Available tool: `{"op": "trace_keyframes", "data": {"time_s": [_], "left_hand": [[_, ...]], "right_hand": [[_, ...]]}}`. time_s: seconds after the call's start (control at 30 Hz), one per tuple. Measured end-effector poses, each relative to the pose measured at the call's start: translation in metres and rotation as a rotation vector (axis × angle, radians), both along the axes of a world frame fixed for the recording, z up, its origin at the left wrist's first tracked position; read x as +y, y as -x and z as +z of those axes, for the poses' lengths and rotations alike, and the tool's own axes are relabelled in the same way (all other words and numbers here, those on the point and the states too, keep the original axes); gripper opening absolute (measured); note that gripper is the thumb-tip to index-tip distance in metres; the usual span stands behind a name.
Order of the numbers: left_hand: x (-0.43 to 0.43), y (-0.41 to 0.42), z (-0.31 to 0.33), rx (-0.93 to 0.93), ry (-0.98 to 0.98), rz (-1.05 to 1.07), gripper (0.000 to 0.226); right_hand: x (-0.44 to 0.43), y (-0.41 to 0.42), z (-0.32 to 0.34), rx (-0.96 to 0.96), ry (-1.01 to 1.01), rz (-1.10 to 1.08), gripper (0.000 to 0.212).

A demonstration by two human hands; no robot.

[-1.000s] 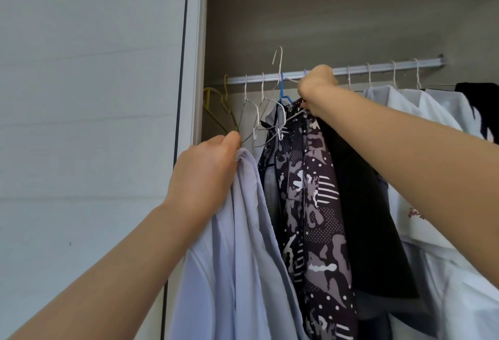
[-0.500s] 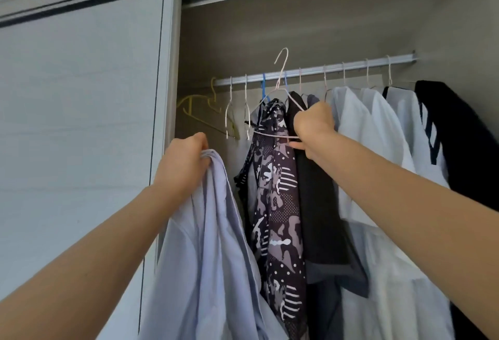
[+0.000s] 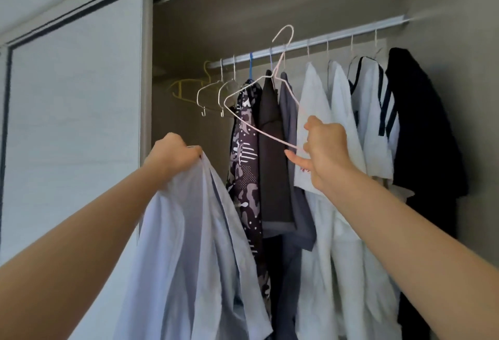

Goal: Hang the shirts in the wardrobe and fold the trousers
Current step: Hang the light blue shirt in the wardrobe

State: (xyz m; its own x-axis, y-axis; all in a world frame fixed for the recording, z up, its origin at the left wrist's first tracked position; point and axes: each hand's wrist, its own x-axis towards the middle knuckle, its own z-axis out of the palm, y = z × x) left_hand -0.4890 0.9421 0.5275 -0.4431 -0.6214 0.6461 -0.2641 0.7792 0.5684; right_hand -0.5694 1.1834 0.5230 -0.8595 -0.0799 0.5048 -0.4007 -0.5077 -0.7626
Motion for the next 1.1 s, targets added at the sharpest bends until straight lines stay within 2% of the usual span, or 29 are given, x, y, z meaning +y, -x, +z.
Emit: {"op": "trace_keyframes", "data": {"time_s": [0.1,0.23,0.37,0.5,0.67,0.77,0.87,0.93,1.1], "left_hand": [[0.014,-0.007,-0.002,0.023,-0.172,-0.069,0.038],[0.027,-0.016,-0.008,0.065,-0.409,-0.076,0.036],[0.036,-0.02,-0.018,0.095,-0.525,-0.084,0.033],[0.036,-0.023,-0.026,0.056,-0.622,-0.091,0.027],[0.029,-0.021,-0.037,-0.075,-0.531,-0.145,0.021],[0.025,-0.03,-0.041,-0.133,-0.424,-0.219,0.014],[0.018,-0.039,-0.04,-0.216,-0.436,-0.183,0.02],[0.018,-0.044,-0.04,-0.272,-0.455,-0.135,0.023],[0.013,-0.052,-0.044,-0.371,-0.363,-0.072,0.018]], "right_hand": [[0.02,0.003,-0.021,-0.016,-0.023,-0.025,0.026],[0.045,0.019,-0.056,-0.047,0.016,-0.084,0.03],[0.059,0.034,-0.087,-0.115,0.053,-0.047,0.038],[0.065,0.041,-0.113,-0.223,-0.031,0.006,0.04],[0.066,0.059,-0.148,-0.385,-0.087,0.113,0.044],[0.065,0.068,-0.168,-0.399,-0.134,0.096,0.041],[0.062,0.079,-0.184,-0.377,-0.168,0.036,0.032],[0.059,0.085,-0.192,-0.364,-0.201,-0.019,0.036],[0.051,0.096,-0.204,-0.268,-0.341,-0.214,0.047]]}}
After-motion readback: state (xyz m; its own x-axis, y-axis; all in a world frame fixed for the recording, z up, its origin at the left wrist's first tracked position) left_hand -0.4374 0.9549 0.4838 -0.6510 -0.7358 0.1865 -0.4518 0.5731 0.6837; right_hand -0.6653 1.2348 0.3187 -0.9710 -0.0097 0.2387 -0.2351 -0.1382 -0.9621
